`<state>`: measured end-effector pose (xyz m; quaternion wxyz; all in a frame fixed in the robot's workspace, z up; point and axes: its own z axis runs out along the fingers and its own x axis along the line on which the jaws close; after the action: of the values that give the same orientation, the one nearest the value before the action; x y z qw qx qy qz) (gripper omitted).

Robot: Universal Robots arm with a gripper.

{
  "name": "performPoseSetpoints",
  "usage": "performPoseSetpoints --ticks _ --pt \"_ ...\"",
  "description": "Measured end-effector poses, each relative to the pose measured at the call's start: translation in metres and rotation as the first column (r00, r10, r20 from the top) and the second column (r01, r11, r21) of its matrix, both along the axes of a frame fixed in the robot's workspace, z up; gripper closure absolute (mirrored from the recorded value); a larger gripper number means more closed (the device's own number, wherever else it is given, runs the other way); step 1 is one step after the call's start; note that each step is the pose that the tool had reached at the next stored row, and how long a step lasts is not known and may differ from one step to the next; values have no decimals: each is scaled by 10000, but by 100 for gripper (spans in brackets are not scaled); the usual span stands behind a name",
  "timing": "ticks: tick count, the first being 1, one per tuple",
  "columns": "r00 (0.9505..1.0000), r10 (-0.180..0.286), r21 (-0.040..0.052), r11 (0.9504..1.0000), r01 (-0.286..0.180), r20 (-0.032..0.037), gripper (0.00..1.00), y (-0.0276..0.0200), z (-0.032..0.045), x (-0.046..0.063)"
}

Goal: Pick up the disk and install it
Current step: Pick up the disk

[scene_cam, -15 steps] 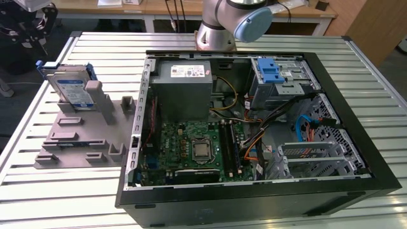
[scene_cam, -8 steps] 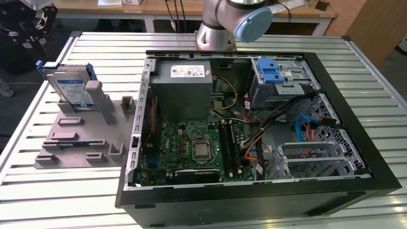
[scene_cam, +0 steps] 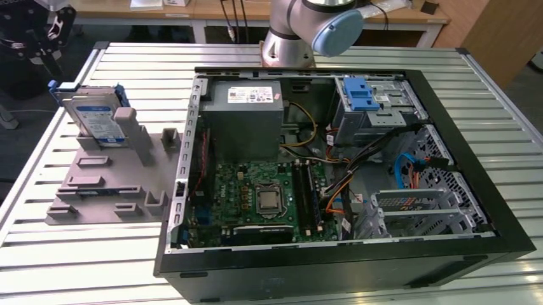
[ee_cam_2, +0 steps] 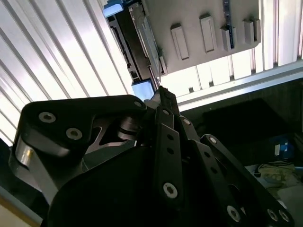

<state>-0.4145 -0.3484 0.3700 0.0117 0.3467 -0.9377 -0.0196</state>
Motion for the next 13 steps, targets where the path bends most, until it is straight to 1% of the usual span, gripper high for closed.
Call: performPoseSetpoints --ticks 3,6,7,10,13 --pt "9991 423 17 9991 -423 5 89 1 -2 0" --pt "9958 914 27 9958 -914 7 89 0 -6 0" --pt "9906 1369 28 9906 -1369 8 89 -1 -8 0" --pt "9824 1868 28 9824 -1868 8 89 0 -9 0" --pt "9744 2249 28 9744 -2249 8 89 0 -8 0"
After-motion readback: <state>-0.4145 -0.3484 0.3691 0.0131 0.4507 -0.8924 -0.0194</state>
